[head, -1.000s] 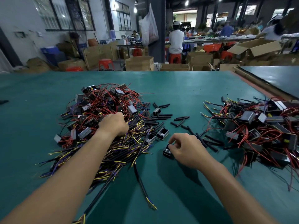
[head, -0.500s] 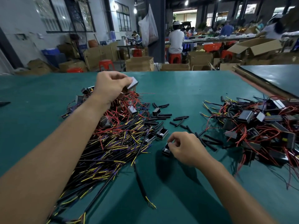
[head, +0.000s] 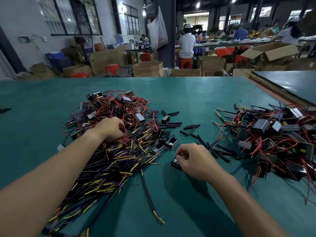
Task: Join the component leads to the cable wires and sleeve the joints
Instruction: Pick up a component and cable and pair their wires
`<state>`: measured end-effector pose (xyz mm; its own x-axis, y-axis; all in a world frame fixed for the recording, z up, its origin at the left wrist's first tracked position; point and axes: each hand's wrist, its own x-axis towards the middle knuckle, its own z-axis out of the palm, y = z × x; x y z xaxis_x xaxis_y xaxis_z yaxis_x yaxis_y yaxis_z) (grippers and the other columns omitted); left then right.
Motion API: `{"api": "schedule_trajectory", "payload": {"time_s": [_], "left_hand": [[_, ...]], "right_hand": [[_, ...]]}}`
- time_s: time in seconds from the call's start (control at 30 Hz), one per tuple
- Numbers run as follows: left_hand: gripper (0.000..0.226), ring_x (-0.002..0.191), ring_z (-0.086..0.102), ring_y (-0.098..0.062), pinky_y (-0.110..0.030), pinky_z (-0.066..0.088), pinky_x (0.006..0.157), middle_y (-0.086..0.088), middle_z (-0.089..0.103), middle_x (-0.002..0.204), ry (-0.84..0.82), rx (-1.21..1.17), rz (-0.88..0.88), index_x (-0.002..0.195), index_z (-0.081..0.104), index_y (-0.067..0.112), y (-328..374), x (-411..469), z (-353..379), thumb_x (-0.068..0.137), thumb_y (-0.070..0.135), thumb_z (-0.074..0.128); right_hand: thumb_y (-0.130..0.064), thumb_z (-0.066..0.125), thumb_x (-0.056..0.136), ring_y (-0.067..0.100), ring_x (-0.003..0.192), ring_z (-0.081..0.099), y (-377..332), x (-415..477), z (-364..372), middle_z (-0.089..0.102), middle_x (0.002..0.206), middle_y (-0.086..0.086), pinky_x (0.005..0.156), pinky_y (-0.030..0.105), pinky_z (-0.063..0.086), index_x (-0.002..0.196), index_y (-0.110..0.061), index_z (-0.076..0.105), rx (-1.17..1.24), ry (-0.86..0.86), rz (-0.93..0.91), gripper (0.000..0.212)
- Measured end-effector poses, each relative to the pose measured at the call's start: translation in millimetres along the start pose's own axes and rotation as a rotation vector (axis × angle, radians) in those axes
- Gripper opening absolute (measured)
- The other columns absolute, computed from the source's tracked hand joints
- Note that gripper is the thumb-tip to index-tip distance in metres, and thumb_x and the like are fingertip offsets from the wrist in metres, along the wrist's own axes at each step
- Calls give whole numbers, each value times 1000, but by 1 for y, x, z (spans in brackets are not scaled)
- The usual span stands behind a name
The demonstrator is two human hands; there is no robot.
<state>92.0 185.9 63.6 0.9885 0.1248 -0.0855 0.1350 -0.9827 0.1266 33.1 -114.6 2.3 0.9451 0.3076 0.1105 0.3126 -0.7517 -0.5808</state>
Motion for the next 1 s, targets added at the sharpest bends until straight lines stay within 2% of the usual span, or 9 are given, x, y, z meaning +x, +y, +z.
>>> {"api": "schedule_trajectory", "payload": {"time_s": [0.1,0.23,0.37,0.47,0.6,0.7,0.83,0.93,1.0], "left_hand": [[20,106,63,-25,-37,52,89,0,71,111,154,-1,-5,106,72,29,-10,2,8,87,30,66],[10,94,65,-27,-33,51,77,-2,73,97,263,-63,3,83,73,26,-10,3,13,89,25,65],[11,82,67,-23,-31,52,75,-4,74,86,458,-347,-31,85,75,15,-13,2,7,90,16,65],[7,81,70,-21,-35,56,82,-3,75,82,525,-551,-31,86,77,15,-15,-4,-3,86,16,70],[9,72,70,-17,-29,55,75,-2,73,76,592,-677,3,79,75,21,-12,-11,-22,77,13,78],[33,64,68,-15,-26,56,63,-4,73,77,500,-764,45,96,72,16,-17,-15,-32,69,-1,80],[55,61,70,-18,-24,53,52,-7,72,82,391,-821,26,116,57,12,-38,-17,-36,70,-7,79],[46,70,67,-16,-24,48,57,1,71,80,432,-729,-58,118,58,14,-54,-18,-31,77,2,74],[43,75,66,-15,-27,49,64,7,70,80,426,-576,-59,117,61,20,-57,-21,-25,77,7,71]], "right_hand": [[-30,57,89,6,61,56,-1,-1,0,66,75,-10,54,20,39,82,-29,65,1,-4,5,11],[-28,57,89,4,62,56,-4,-2,-1,65,73,-12,58,27,47,82,-29,65,20,73,3,10],[-29,58,90,9,89,55,-17,9,5,63,94,-12,78,28,46,100,-26,66,40,259,-73,13],[-38,54,92,26,112,50,-36,43,17,60,116,4,95,39,45,120,-16,58,-72,156,-42,36],[-50,54,91,37,115,51,-56,87,26,61,116,12,97,45,43,118,-13,49,-199,41,89,46],[-47,61,89,32,108,57,-60,100,27,66,106,7,98,46,40,109,-15,57,-229,46,112,38],[-45,68,84,26,96,60,-55,95,-8,67,99,2,91,40,48,101,-19,63,9,340,158,31],[-35,64,86,36,120,47,-31,78,-55,55,128,17,99,46,43,122,-13,55,0,710,354,43],[-31,64,84,39,132,32,-21,60,-75,37,143,21,106,54,35,136,-10,42,-29,769,459,60]]}}
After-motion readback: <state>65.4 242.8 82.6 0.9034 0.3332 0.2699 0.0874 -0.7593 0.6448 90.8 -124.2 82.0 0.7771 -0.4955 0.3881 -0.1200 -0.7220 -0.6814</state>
